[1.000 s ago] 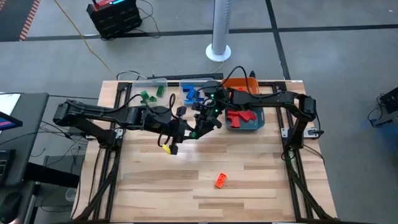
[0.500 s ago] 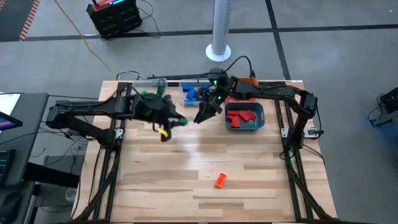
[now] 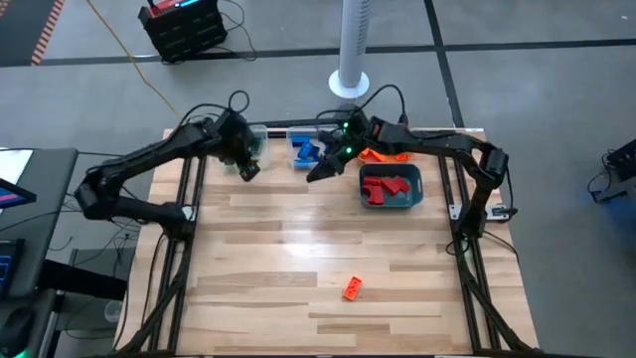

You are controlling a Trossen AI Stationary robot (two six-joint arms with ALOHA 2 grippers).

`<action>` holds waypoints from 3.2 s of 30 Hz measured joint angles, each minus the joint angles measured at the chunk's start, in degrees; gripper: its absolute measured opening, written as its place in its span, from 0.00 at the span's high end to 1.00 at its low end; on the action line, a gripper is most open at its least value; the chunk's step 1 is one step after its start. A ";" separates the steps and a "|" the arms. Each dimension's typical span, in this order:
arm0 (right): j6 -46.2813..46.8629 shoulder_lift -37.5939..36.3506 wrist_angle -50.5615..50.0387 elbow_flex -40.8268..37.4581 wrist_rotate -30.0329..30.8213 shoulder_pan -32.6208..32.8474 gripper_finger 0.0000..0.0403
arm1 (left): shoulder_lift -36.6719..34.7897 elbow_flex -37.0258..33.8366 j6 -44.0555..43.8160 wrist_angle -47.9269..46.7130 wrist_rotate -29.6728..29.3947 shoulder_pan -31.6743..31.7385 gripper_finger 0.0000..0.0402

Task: Sort blocks
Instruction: Put the green game piece into the left transparent bin, then put the orange game piece into the orange bin

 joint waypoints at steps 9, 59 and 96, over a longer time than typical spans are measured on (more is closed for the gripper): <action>-7.47 -0.10 -12.57 0.00 13.44 10.19 0.38 | 10.77 -4.14 4.06 7.04 -7.47 10.38 0.78; -55.02 -8.77 -18.42 -19.53 43.93 46.23 0.38 | -0.41 8.73 -48.02 -2.89 -29.86 -39.91 0.45; -55.22 3.93 -11.64 -19.50 46.15 46.01 0.65 | -0.55 8.66 -55.97 -15.14 -28.15 -44.65 0.45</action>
